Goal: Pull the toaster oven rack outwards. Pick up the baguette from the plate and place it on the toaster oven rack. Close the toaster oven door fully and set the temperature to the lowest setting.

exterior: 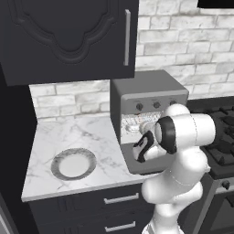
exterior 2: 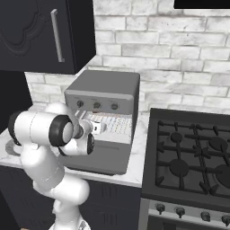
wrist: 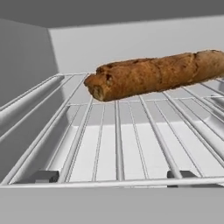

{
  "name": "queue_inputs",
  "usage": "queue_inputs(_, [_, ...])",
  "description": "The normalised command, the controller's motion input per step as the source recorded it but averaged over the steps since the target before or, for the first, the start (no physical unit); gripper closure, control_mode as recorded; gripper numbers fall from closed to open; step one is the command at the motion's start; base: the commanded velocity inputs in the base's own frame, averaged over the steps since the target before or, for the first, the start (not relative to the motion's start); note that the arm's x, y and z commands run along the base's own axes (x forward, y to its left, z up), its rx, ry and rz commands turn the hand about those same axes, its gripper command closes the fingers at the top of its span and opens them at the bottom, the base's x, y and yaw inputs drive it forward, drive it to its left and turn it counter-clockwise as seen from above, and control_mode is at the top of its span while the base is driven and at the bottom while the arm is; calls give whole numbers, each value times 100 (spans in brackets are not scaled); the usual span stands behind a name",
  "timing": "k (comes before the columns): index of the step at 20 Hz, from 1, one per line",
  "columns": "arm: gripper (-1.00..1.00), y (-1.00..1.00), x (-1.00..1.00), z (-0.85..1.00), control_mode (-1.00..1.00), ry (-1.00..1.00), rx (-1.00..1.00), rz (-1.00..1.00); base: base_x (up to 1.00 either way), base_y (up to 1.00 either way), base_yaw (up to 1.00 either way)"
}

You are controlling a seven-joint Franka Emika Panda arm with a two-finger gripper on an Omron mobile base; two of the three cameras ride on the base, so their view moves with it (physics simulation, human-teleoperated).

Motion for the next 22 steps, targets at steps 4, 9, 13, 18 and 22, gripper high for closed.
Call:
queue_inputs(4, [-100,-3,-74,53,-100,-1,3,7,0,0,0])
queue_inputs(9, [-100,-4,-56,49,-100,0,3,6,0,0,0])
queue_inputs(13, [-100,-11,-52,56,-100,4,0,5,0,0,0])
queue_inputs(18, [-100,-28,-66,47,-100,20,0,1,0,0,0])
queue_inputs(22, [-100,-33,-45,41,-100,27,-1,0,0,0,0])
